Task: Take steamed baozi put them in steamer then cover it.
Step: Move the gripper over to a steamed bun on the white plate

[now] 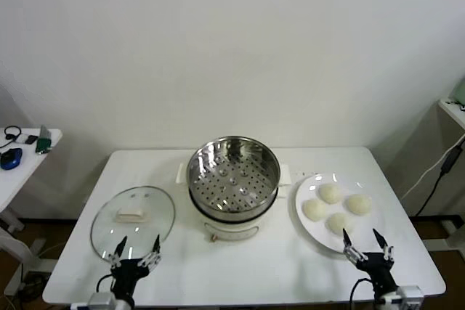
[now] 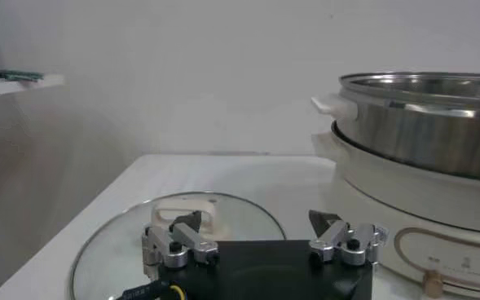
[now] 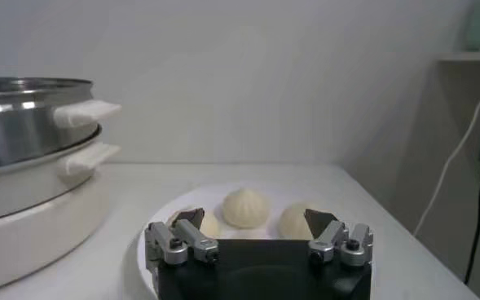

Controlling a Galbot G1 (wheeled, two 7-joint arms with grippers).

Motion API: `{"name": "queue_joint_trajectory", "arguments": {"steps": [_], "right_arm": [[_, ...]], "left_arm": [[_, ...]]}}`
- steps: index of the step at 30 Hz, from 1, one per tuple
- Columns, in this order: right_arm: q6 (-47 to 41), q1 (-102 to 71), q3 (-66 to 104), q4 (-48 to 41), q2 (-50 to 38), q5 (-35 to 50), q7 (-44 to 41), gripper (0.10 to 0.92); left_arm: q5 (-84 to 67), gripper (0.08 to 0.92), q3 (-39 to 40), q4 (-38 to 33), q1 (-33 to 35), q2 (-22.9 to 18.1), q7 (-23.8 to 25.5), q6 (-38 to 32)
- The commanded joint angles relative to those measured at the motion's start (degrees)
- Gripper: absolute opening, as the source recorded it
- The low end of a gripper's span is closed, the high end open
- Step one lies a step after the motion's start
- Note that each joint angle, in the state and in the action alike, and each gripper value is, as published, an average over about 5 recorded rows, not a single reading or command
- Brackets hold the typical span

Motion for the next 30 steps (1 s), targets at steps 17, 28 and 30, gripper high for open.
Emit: {"name": "queue_joint_trajectory", "arguments": {"steps": [17,28,30], "right_arm": [[-4.0,59.5,-46.2,-28.2,-45.8,-14.7,-46.5,0.823],[-0.9,107.1,-98.2,-37.1,-42.6,-18.5,-68.6,0.823],[-2.2,112.5,-104.0,-38.8,-39.2,-16.8,-68.4,0.823]], "left_arm": [[1.3,0.823,1.5,0.1,1.1,0.6,0.2,-1.6],[2.3,0.823,1.9,0.3,1.6,0.2,0.3,-2.1],[2.4,0.823,2.0,0.5,1.5,0.1,0.3,-2.2]]}}
